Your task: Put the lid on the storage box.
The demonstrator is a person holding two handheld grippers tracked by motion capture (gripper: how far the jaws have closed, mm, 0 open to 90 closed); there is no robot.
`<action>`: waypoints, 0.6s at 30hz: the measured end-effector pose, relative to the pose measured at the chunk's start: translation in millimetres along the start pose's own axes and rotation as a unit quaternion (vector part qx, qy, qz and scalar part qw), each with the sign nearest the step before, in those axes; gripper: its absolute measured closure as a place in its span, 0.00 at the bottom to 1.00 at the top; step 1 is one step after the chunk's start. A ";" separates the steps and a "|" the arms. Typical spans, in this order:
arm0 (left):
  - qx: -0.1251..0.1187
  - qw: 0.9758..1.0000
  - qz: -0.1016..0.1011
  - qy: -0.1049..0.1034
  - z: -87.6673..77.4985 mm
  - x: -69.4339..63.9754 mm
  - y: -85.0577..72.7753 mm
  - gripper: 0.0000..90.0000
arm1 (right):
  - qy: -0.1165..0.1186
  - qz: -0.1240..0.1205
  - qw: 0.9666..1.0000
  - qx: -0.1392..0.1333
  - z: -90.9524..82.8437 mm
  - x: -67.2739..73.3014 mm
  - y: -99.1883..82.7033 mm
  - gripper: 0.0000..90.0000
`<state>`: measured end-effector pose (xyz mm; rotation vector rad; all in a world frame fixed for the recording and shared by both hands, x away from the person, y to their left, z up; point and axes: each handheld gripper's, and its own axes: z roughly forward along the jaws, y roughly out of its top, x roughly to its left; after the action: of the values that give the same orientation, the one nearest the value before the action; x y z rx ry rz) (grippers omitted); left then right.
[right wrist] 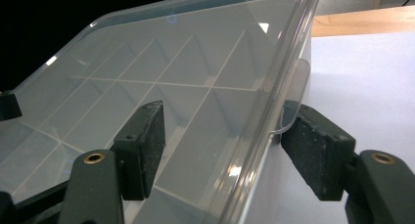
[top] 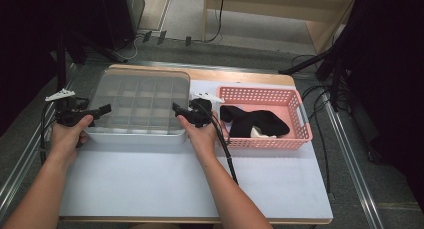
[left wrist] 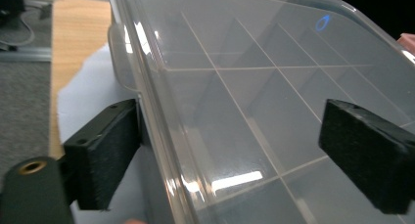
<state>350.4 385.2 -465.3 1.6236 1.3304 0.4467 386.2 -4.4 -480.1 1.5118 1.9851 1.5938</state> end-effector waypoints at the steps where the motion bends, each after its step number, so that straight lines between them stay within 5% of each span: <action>1: -0.002 1.000 0.007 0.007 -1.7 -0.2 0.8 0.20 | 0.001 0.001 1.000 0.000 -1.3 0.5 -0.8 0.38; 6: -0.013 0.999 -0.013 0.027 -6.7 -0.4 2.4 0.30 | -0.002 0.005 1.000 -0.001 -5.3 3.3 -3.8 0.38; 7: -0.019 0.999 -0.019 0.029 -9.0 -0.1 2.4 0.38 | -0.004 0.007 1.000 -0.004 -7.6 5.1 -4.5 0.38; 12: -0.029 0.999 -0.022 0.024 -10.5 0.9 1.5 0.38 | -0.012 -0.004 1.000 -0.008 -11.9 10.7 -1.1 0.38; 16: -0.033 0.999 -0.011 0.026 -13.5 -0.5 2.5 0.38 | -0.019 -0.014 1.000 -0.012 -15.3 15.0 0.5 0.38; 18: -0.044 0.998 0.015 0.044 -17.2 -4.2 4.6 0.41 | -0.019 -0.016 1.000 -0.010 -17.2 16.2 0.9 0.39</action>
<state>338.4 389.2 -452.1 1.5683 1.3332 0.5925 367.8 -2.6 -465.5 1.4846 1.9582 1.5546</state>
